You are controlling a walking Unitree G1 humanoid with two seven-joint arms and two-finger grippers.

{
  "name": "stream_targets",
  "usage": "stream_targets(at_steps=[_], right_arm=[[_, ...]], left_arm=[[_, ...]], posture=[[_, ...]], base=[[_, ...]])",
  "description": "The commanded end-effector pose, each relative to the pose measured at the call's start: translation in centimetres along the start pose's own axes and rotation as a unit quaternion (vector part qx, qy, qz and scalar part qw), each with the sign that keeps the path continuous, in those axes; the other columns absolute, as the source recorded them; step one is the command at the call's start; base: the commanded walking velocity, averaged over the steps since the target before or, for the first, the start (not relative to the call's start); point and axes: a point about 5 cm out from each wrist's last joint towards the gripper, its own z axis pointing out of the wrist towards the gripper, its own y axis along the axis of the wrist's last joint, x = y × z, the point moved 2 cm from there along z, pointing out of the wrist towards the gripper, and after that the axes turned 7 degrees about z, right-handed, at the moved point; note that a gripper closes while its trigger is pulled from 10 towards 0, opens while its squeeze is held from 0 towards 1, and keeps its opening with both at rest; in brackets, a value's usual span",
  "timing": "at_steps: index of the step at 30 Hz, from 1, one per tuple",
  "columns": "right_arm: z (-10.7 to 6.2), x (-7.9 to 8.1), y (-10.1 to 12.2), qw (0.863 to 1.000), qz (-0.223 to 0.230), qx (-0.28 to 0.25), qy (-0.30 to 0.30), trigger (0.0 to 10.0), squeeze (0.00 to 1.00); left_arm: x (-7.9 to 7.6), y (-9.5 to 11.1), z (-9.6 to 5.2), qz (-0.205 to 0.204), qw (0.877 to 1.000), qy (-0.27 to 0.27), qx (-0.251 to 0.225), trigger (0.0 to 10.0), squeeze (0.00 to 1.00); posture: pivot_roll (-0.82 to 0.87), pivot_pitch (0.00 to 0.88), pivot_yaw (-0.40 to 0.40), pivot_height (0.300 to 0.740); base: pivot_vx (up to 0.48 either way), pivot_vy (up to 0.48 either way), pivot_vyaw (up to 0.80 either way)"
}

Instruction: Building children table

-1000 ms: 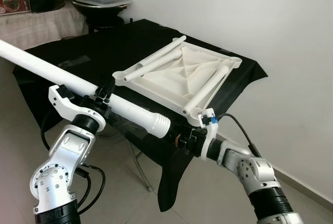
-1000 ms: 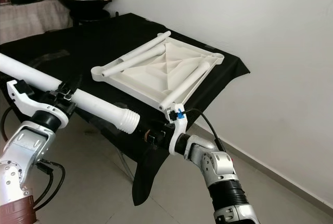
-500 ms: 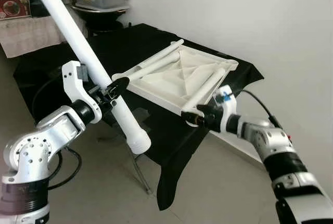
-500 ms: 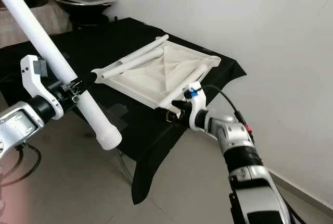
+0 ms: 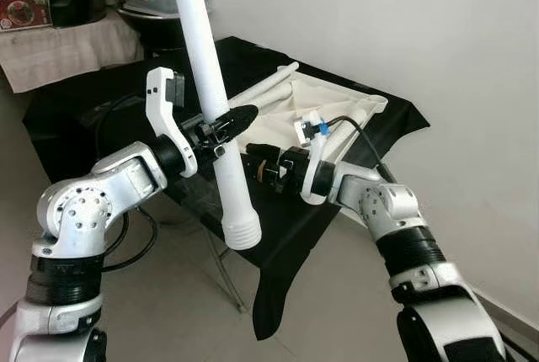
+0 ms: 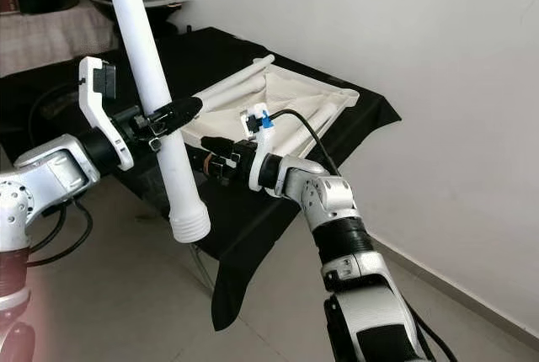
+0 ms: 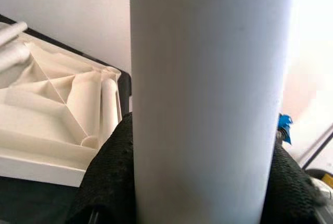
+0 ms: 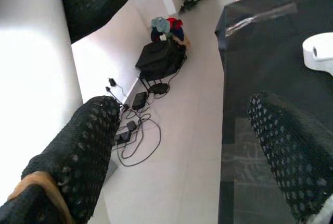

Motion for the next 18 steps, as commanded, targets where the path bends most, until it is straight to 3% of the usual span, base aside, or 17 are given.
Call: stream_targets(at_steps=[1,5,7,11,12,13,17,18], right_arm=[[1.5,1.7,0.1,0.998,0.007,0.007,0.059,10.0,0.00],[1.4,1.9,-0.1,0.997,0.001,0.027,0.077,10.0,0.00],[0.1,0.9,-1.1,0.995,-0.018,0.069,0.072,10.0,0.00],[-0.8,0.2,-1.4,0.994,-0.023,0.082,0.066,10.0,0.00],[-1.7,-0.6,-1.3,0.995,-0.022,0.085,0.055,10.0,1.00],[-2.8,-1.6,-0.6,0.997,-0.022,0.074,0.031,10.0,1.00],[-4.1,-2.6,0.7,0.999,-0.020,0.050,0.007,10.0,1.00],[-4.6,-2.7,1.5,0.999,-0.020,0.035,0.012,10.0,0.00]], left_arm=[[-1.3,-1.1,0.9,0.001,0.999,-0.039,0.028,10.0,0.00],[-1.6,-1.4,0.8,0.009,0.998,-0.055,0.038,10.0,0.00],[-1.9,-1.4,0.6,0.014,0.997,-0.065,0.042,10.0,0.00],[-2.0,-1.3,0.4,0.017,0.996,-0.070,0.045,10.0,0.00],[-2.1,-1.3,0.2,0.021,0.996,-0.075,0.049,10.0,0.00],[-2.1,-1.3,-0.1,0.026,0.995,-0.078,0.054,10.0,0.00],[-1.8,-1.3,-0.4,0.035,0.995,-0.079,0.060,10.0,0.00],[-1.4,-1.1,-0.5,0.037,0.995,-0.076,0.059,10.0,0.00]], posture=[[0.05,0.024,-0.088,0.740],[0.05,0.026,-0.088,0.740],[0.05,0.026,-0.091,0.740],[0.05,0.026,-0.091,0.740],[0.05,0.027,-0.091,0.740],[0.05,0.027,-0.093,0.740],[0.05,0.029,-0.094,0.740],[0.05,0.030,-0.094,0.740]], base=[[0.000,0.000,0.00],[0.000,0.000,0.00],[0.000,0.000,0.00],[0.000,0.000,0.00],[0.000,0.000,0.00],[0.000,0.000,0.00],[0.000,0.000,0.00],[0.000,0.000,0.00]])
